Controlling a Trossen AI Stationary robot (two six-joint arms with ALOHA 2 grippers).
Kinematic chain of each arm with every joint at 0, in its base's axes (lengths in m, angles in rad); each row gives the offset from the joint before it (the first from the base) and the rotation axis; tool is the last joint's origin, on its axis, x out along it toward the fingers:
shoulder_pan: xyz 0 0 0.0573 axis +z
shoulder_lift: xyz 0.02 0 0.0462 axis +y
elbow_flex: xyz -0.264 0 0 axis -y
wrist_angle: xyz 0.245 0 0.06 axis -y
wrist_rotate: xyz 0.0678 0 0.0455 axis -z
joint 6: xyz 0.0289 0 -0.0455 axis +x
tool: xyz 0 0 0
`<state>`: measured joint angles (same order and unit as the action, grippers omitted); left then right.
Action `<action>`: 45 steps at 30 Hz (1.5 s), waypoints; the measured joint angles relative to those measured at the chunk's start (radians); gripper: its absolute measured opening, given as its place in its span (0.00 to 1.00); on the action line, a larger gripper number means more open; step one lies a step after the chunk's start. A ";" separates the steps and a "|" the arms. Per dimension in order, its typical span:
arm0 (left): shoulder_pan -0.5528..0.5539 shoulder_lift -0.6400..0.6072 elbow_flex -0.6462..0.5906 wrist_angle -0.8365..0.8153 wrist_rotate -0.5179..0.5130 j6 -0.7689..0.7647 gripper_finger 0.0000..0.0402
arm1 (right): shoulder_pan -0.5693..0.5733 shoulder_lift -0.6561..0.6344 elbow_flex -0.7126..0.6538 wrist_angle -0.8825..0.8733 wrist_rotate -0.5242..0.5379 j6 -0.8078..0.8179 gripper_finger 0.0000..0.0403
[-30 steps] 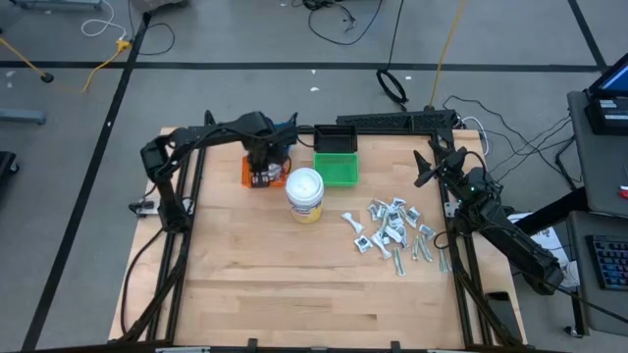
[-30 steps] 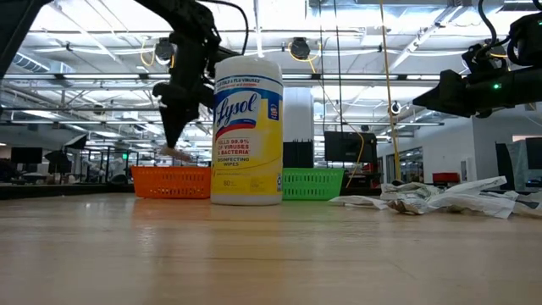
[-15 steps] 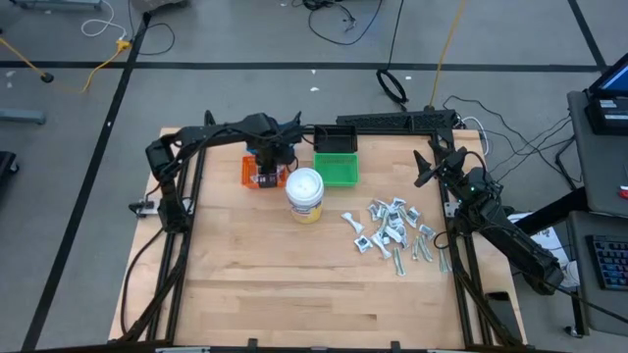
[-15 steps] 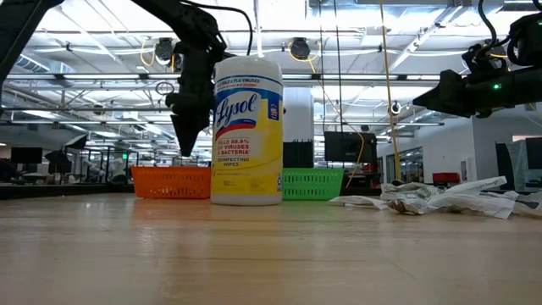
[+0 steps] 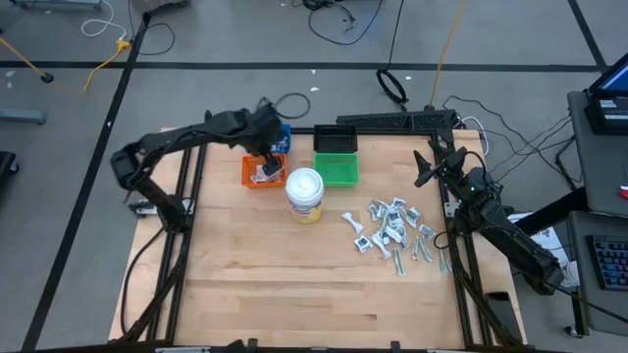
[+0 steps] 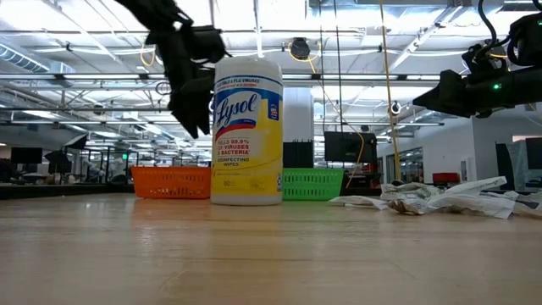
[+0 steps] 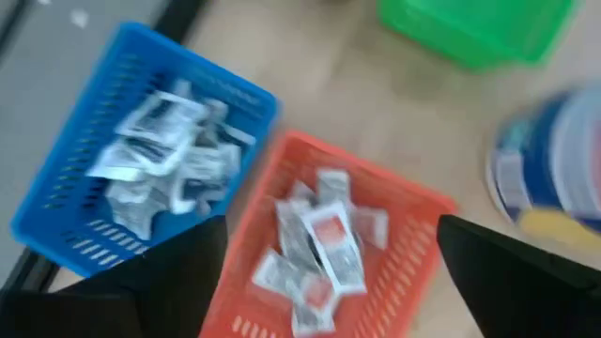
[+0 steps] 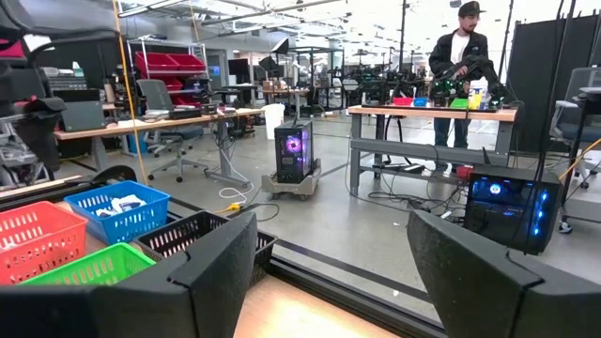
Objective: Pick & Place First Aid Supplies
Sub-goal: Put the green bandage into the green bin
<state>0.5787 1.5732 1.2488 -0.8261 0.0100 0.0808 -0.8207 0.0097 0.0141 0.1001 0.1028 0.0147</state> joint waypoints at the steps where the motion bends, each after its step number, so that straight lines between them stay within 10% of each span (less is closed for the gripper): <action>1: 0.007 -0.034 -0.047 0.055 -0.009 -0.014 0.98 | 0.000 0.000 0.000 0.000 0.000 0.000 0.68; 22: 0.041 -0.860 -1.087 1.021 -0.064 0.015 0.78 | 0.000 0.001 0.000 0.000 0.000 0.000 0.68; 45: 0.042 -1.359 -1.235 0.868 -0.064 0.041 0.79 | 0.000 0.001 0.000 0.000 0.000 0.000 0.68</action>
<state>0.6205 0.2145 0.0142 0.0418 -0.0536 0.1215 -0.8209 0.0109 0.0139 0.1001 0.1028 0.0147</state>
